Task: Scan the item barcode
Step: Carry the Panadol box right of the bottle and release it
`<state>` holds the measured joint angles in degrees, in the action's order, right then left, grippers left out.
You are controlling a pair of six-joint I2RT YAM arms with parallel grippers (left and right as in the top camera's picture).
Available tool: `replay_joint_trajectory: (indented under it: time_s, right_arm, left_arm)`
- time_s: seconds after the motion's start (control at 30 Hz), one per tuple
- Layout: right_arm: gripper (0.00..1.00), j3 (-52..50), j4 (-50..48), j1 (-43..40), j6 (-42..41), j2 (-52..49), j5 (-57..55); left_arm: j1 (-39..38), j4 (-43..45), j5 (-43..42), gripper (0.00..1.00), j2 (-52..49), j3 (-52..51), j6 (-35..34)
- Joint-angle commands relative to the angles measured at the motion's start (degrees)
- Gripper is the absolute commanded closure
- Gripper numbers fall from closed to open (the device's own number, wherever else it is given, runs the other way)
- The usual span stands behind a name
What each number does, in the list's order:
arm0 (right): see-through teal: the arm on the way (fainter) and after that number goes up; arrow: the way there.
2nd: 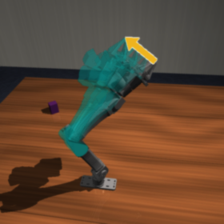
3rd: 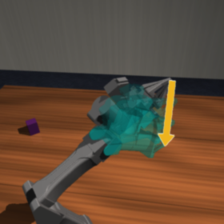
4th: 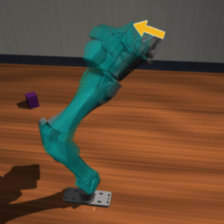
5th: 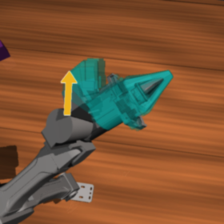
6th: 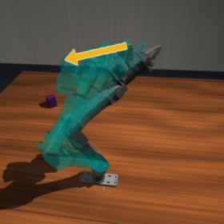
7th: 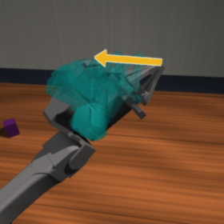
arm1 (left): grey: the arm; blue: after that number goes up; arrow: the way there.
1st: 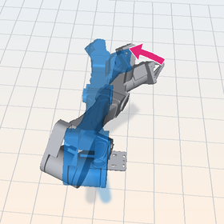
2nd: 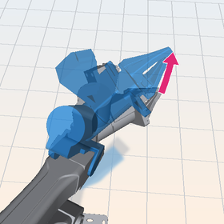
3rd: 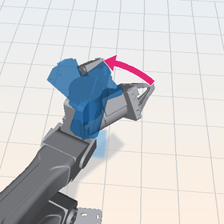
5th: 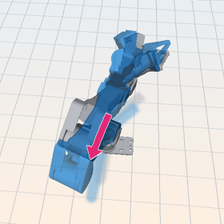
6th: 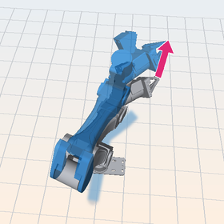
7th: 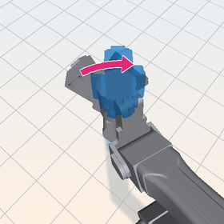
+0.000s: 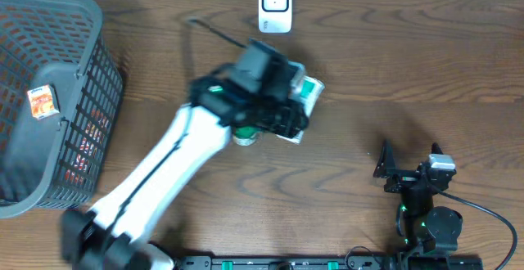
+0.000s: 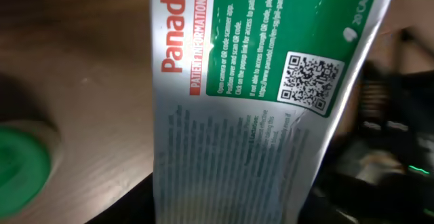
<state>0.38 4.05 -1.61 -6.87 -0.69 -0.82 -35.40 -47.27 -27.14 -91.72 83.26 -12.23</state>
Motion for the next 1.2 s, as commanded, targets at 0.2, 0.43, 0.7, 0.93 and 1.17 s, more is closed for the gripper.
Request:
replay_joint_trajectory:
  time_s: [0.2,0.43,0.7,0.93,1.17]
  right_arm:
    - [0.01,-0.1,0.2,0.5,0.7,0.4,0.3]
    - [0.01,-0.1,0.2,0.5,0.7,0.4,0.3]
    - [0.01,-0.1,0.2,0.5,0.7,0.4,0.3]
    - [0.01,-0.1,0.2,0.5,0.7,0.4,0.3]
    - [0.01,-0.1,0.2,0.5,0.7,0.4,0.3]
  left_arm:
    - [-8.5,5.6,7.4,0.47,-17.8,0.0,10.7]
    - [-9.4,5.9,18.4,0.48,-24.6,0.0,19.7]
    - [-9.4,9.9,29.7,0.25,-25.4,0.2,25.7]
    - [-9.4,2.4,33.3,0.19,-20.9,4.0,25.7]
    - [-9.4,-1.6,28.3,0.12,-0.8,7.1,25.3]
